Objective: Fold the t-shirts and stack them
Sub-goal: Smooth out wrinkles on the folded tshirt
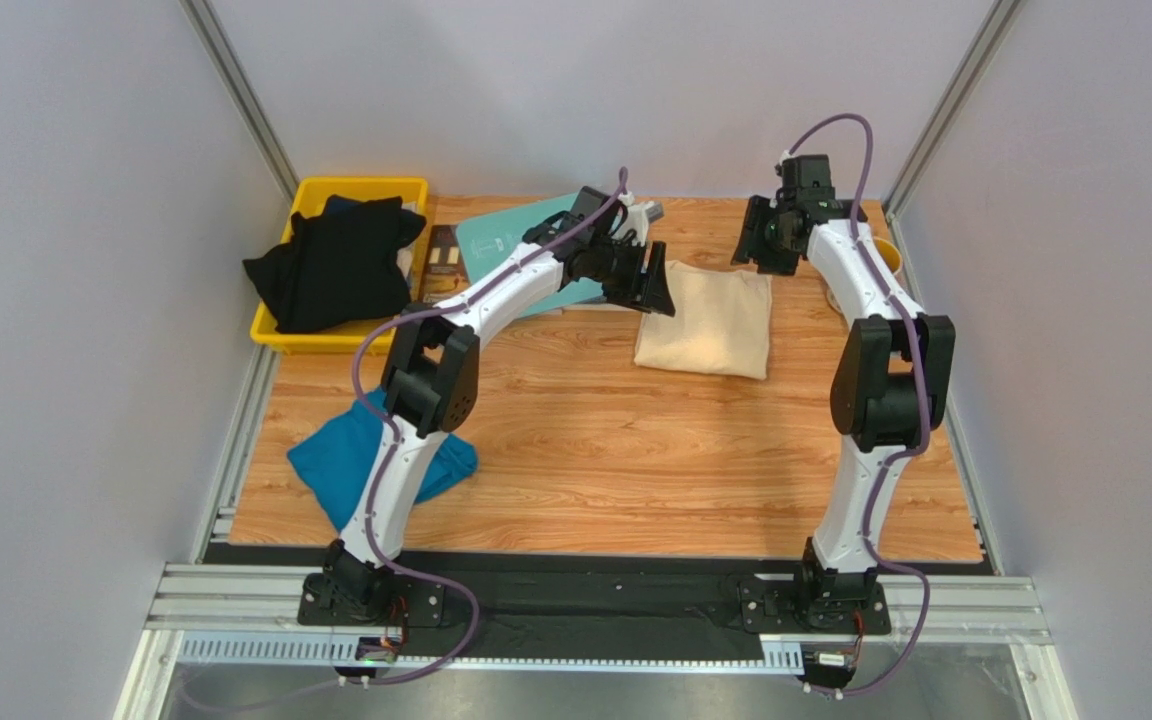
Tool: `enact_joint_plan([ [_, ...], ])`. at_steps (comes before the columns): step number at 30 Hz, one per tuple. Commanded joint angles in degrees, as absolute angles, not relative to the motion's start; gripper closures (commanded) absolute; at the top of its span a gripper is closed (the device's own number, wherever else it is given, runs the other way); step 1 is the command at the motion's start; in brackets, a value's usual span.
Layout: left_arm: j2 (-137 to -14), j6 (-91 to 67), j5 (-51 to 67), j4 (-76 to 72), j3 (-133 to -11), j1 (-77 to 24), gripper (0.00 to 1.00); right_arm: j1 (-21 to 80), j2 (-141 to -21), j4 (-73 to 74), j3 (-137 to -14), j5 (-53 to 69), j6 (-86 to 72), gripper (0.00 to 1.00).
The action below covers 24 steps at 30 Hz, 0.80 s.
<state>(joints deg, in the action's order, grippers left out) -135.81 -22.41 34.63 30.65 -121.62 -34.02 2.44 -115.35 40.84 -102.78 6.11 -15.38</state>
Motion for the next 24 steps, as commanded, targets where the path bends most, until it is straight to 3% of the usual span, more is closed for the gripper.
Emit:
enact_joint_plan([
  [1,-141.7,-25.3,38.6,28.8,-125.6,-34.8,0.37,2.5,-119.9,39.9,-101.1,5.6,-15.4,0.49],
  [12,-143.3,-25.1,38.9,28.3,-119.5,-35.2,0.41,2.4,-128.9,42.4,-105.0,3.3,-18.2,0.54],
  [24,-140.2,-24.2,35.8,28.3,-112.5,-35.2,0.42,0.9,-132.9,43.9,-110.5,1.2,-17.4,0.49],
])
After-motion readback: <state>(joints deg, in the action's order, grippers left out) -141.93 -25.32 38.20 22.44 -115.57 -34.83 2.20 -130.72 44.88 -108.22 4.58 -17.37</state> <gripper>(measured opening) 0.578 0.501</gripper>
